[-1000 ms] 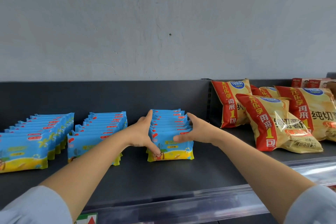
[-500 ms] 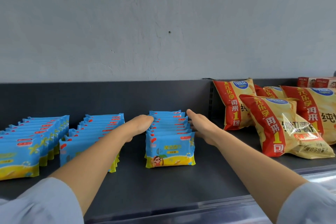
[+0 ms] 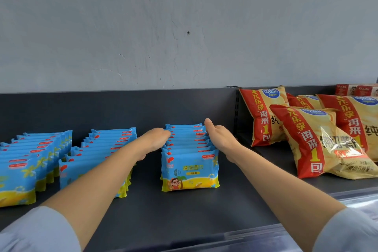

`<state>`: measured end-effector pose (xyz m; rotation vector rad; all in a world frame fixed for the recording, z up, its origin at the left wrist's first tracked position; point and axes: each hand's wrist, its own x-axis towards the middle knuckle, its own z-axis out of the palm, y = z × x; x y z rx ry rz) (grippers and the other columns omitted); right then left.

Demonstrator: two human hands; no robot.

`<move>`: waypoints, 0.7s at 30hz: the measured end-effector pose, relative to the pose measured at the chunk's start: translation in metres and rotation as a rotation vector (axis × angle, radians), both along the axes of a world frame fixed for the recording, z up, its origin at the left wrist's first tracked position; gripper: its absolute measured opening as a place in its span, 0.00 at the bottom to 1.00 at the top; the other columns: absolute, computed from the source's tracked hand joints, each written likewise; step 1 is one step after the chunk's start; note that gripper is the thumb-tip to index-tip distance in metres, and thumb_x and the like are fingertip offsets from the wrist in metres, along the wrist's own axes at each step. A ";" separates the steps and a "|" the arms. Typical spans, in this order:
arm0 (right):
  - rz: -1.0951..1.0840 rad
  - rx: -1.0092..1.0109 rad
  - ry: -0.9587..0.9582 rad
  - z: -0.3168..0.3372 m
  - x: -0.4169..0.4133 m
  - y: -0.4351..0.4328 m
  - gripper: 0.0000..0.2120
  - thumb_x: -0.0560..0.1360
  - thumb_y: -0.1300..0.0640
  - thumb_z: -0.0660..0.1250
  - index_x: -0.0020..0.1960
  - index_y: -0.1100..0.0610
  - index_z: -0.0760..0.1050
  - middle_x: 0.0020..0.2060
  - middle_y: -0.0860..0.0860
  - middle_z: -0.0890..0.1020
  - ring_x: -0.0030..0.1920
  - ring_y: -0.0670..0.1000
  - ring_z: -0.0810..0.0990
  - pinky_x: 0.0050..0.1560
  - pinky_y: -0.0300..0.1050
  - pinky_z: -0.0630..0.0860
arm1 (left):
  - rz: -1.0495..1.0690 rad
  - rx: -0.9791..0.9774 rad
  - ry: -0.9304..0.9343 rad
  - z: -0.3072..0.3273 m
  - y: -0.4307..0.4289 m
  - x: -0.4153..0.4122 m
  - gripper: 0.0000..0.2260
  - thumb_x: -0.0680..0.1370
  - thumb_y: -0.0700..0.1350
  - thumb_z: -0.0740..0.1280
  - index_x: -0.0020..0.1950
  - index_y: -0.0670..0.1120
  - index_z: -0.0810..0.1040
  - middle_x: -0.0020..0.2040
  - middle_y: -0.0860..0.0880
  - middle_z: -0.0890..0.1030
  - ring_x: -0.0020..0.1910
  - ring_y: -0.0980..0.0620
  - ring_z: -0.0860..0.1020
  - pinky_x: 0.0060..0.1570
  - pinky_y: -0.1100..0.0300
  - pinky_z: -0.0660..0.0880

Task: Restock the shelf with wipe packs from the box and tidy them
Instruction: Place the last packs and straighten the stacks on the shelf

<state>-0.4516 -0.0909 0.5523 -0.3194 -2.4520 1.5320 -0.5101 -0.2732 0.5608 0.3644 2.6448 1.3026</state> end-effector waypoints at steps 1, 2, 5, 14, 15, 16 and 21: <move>-0.021 -0.005 0.009 0.001 -0.001 0.000 0.25 0.82 0.41 0.49 0.48 0.59 0.75 0.44 0.52 0.83 0.40 0.46 0.81 0.38 0.37 0.74 | 0.002 -0.002 -0.003 0.000 0.000 -0.002 0.09 0.79 0.43 0.54 0.42 0.47 0.71 0.41 0.50 0.76 0.40 0.54 0.73 0.47 0.58 0.69; -0.033 -0.018 0.013 0.001 -0.002 0.000 0.25 0.82 0.41 0.48 0.48 0.59 0.75 0.43 0.52 0.82 0.39 0.46 0.80 0.37 0.36 0.73 | 0.002 0.001 -0.010 0.000 0.000 -0.003 0.09 0.79 0.43 0.54 0.41 0.47 0.70 0.41 0.50 0.76 0.41 0.53 0.74 0.48 0.57 0.70; -0.031 -0.075 0.000 0.002 -0.005 0.000 0.28 0.82 0.40 0.47 0.56 0.61 0.76 0.40 0.49 0.80 0.39 0.44 0.78 0.37 0.36 0.70 | -0.018 0.017 -0.061 -0.001 -0.001 -0.007 0.10 0.79 0.43 0.54 0.44 0.47 0.74 0.45 0.48 0.81 0.48 0.50 0.79 0.58 0.52 0.73; -0.058 -0.128 0.003 -0.001 -0.018 0.005 0.25 0.82 0.41 0.45 0.58 0.58 0.71 0.38 0.47 0.75 0.42 0.45 0.76 0.52 0.43 0.72 | -0.023 0.099 -0.143 0.001 -0.002 -0.014 0.12 0.79 0.43 0.54 0.54 0.46 0.76 0.54 0.47 0.82 0.56 0.50 0.80 0.64 0.49 0.73; -0.043 -0.157 -0.009 0.000 -0.018 0.004 0.24 0.82 0.40 0.45 0.56 0.57 0.71 0.39 0.47 0.75 0.43 0.46 0.76 0.56 0.45 0.73 | -0.018 0.120 -0.154 0.001 -0.002 -0.015 0.13 0.78 0.42 0.54 0.55 0.45 0.76 0.54 0.47 0.82 0.56 0.50 0.80 0.64 0.49 0.73; -0.026 -0.190 -0.023 0.000 -0.020 0.004 0.24 0.82 0.40 0.45 0.56 0.57 0.71 0.39 0.47 0.76 0.44 0.47 0.78 0.61 0.47 0.73 | -0.012 0.146 -0.169 0.001 -0.002 -0.016 0.13 0.78 0.42 0.54 0.57 0.45 0.76 0.54 0.47 0.82 0.55 0.50 0.80 0.64 0.49 0.73; 0.000 -0.197 -0.025 -0.003 -0.027 0.003 0.25 0.82 0.39 0.45 0.47 0.55 0.73 0.39 0.48 0.79 0.40 0.46 0.80 0.54 0.45 0.75 | -0.022 0.182 -0.213 -0.001 -0.001 -0.023 0.15 0.79 0.43 0.56 0.62 0.45 0.74 0.55 0.48 0.82 0.55 0.51 0.80 0.63 0.48 0.73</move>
